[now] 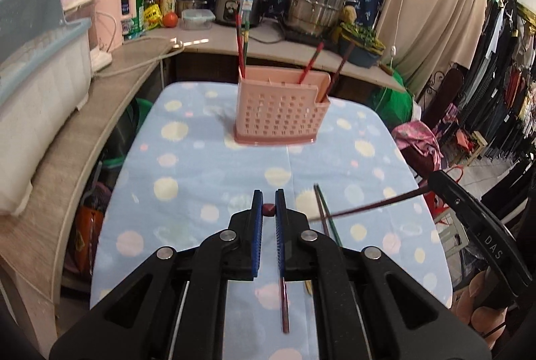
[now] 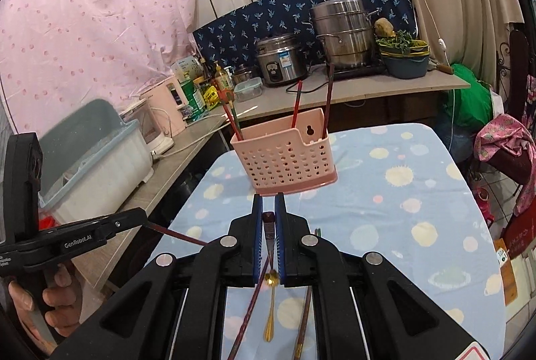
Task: Organize utensils
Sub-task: 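Lift both held chopsticks and carry them over the pink basket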
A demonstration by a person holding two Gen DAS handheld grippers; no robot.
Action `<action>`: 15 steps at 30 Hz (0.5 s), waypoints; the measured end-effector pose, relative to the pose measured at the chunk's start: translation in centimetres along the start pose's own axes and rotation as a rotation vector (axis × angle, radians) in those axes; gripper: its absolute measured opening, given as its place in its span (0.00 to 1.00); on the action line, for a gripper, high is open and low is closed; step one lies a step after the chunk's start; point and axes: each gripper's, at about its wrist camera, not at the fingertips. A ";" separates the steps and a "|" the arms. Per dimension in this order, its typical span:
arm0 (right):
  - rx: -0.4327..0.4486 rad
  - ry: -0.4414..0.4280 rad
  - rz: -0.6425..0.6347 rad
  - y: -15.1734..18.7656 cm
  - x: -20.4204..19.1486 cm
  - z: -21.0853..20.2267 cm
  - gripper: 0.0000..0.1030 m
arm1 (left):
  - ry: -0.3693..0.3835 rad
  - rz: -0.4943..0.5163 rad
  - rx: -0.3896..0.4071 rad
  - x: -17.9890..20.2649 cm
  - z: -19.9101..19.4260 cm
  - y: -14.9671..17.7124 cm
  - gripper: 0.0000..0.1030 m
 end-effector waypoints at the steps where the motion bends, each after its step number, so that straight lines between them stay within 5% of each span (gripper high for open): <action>1: 0.005 0.000 0.000 -0.6 0.0 0.3 0.07 | -0.001 0.003 0.010 0.0 0.1 -0.8 0.07; 15: 0.139 -0.020 -0.027 -9.7 -0.4 3.1 0.07 | -0.002 0.025 0.139 0.6 0.7 -10.3 0.07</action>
Point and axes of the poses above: each gripper's, at about its wrist camera, not at the fingertips, and z roughly the way its jaws point, x to its right, y to its underside, and after that the axes turned 6 degrees about x, right-handed
